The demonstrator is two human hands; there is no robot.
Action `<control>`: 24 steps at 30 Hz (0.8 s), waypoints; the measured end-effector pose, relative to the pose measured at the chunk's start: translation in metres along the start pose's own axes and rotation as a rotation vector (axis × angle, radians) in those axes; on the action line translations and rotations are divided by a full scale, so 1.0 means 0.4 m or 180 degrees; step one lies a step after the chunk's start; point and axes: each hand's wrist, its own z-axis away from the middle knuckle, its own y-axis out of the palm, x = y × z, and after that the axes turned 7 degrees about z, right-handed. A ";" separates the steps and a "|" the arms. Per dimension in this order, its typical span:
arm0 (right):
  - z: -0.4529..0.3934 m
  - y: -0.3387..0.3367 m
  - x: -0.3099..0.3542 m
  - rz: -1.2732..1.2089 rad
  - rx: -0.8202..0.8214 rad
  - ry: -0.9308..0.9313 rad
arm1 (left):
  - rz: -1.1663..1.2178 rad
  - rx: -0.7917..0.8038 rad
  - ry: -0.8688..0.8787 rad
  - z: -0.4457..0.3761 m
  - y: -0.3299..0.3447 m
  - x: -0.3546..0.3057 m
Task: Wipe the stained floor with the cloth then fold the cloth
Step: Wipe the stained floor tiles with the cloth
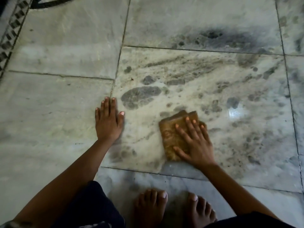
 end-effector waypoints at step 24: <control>-0.261 -0.054 0.047 0.0098 0.0243 0.0314 | -0.0111 0.0522 0.0113 -0.014 -0.034 0.022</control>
